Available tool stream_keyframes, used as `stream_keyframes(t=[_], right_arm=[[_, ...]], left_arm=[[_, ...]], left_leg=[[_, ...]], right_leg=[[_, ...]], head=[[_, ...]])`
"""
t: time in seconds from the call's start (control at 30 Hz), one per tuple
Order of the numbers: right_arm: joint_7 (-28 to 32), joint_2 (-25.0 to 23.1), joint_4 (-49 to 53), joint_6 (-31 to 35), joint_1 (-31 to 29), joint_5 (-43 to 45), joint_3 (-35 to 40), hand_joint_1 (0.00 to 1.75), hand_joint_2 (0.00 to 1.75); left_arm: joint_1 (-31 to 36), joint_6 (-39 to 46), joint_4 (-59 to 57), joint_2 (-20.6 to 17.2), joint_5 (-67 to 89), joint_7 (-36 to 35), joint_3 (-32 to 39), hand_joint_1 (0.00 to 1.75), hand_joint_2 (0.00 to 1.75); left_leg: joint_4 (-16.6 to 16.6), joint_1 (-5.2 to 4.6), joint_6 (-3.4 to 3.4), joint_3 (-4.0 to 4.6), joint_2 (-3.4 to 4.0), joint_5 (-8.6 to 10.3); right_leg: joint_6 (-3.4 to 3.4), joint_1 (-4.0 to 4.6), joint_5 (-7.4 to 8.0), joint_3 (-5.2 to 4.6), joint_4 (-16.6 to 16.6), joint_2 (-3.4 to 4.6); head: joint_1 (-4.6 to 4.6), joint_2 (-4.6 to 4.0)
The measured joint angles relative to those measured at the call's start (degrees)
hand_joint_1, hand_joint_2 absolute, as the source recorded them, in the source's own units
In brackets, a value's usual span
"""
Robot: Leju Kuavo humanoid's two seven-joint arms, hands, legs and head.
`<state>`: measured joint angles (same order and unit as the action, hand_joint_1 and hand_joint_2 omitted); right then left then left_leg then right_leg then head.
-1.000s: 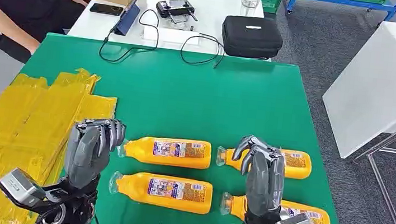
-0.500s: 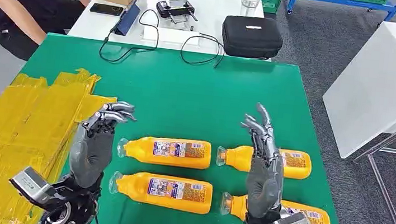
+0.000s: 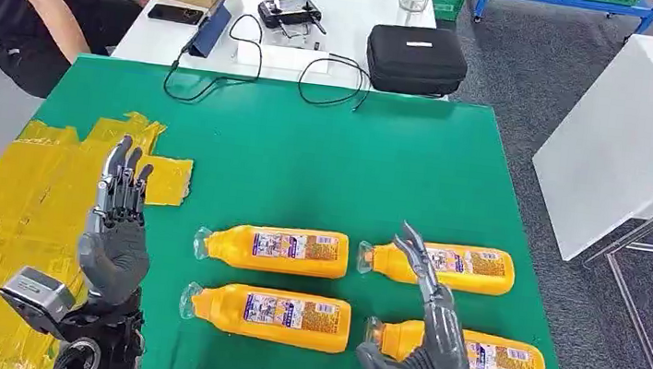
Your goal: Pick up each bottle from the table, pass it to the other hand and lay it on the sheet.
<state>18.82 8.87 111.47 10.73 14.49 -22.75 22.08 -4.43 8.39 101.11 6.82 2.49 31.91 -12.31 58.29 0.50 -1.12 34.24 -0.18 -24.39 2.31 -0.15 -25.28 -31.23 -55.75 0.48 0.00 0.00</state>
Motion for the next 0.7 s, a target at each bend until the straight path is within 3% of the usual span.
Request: stream_keyframes(t=[0.33,0.7], right_arm=[[-1.00,3.19,2.60,0.26,2.24,-1.09,-0.70,0.00,1.75],[-13.74,11.01,6.89,1.25,7.06,-15.43,-6.95,0.00,1.75]], left_arm=[[-1.05,-0.02,0.02,0.44,0.00,0.05,1.68,0.00,0.00],[-1.79,-2.45,1.33,1.16,-0.79,-0.11,4.96,0.00,0.00]], left_leg=[[0.00,0.00,-0.07,-0.02,0.01,0.09],[0.00,-0.17,-0.11,0.01,0.00,0.10]], right_leg=[[0.06,0.00,0.06,-0.01,0.00,0.00],[0.08,-0.14,0.07,-0.02,0.01,-0.01]], head=[[0.00,0.00],[-0.02,0.00]])
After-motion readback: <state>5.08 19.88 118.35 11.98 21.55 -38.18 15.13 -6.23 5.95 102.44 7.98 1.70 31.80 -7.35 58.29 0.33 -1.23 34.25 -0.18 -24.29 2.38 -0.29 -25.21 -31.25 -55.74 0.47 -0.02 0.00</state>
